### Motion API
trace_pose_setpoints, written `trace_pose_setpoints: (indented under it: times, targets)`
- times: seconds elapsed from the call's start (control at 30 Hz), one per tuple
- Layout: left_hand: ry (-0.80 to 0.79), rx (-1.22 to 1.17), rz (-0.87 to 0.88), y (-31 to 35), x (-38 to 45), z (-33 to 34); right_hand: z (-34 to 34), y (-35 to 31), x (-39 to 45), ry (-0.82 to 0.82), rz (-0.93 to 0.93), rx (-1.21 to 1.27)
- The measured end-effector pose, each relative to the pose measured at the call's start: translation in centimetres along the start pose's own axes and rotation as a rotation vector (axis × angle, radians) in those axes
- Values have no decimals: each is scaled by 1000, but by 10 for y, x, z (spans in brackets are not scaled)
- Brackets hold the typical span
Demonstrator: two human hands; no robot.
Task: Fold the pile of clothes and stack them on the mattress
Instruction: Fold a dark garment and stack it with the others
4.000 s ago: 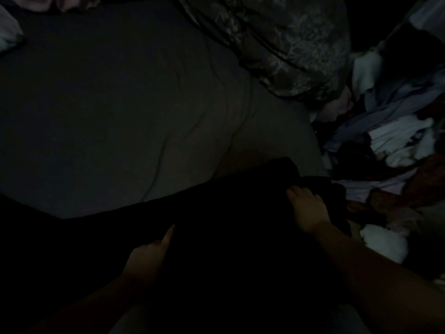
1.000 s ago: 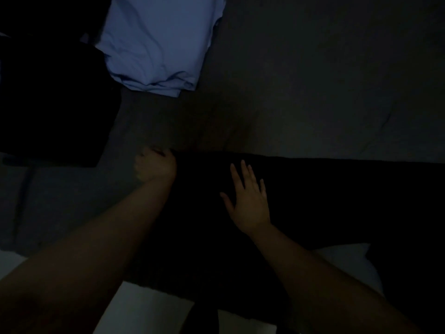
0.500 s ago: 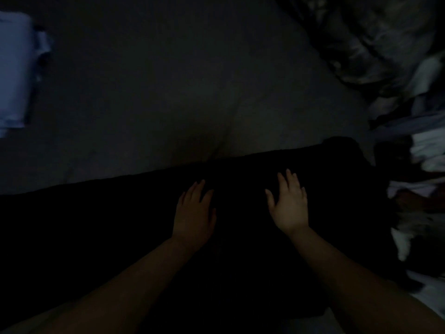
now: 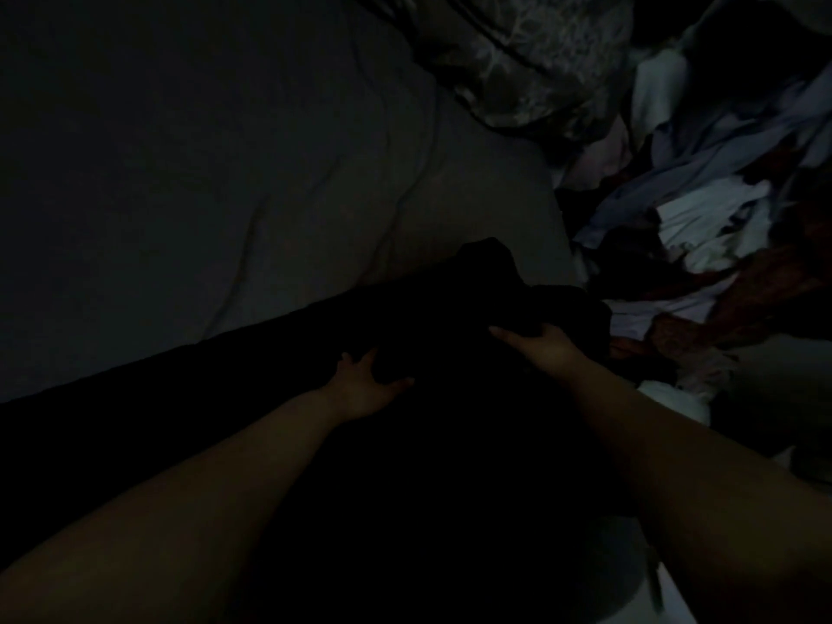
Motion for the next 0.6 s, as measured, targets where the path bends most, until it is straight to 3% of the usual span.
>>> trace_pose_setpoints:
  times: [0.07,0.2,0.27,0.33,0.47,0.6]
  targets:
    - [-14,-93,-70,-11,5,-2,9,5,3,-75,50,185]
    - [15,-297,-124,-27,3,-3,24,8,8,-27,129,338]
    - [57,-357,-111,-34,1,-6,26,0,7,45,69,173]
    - [70,-445,-99,-36,-3,-10,27,-20,-3,170,-107,-69]
    - [41,-729,-126,-44,-15,-9,61,-55,-39,99,-377,-119]
    - [133,-979,-124,-51,-40,-15,110,-71,-86,221,-684,-575]
Point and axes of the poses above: each hand's wrist, its own x-axis towards the middle knuckle, its own z-axis out of the palm, y = z × x, the point moved 5 cm from there along x, towards the middle knuckle, and after that the axes turned 1 degree about x, right-handed, at the moved point
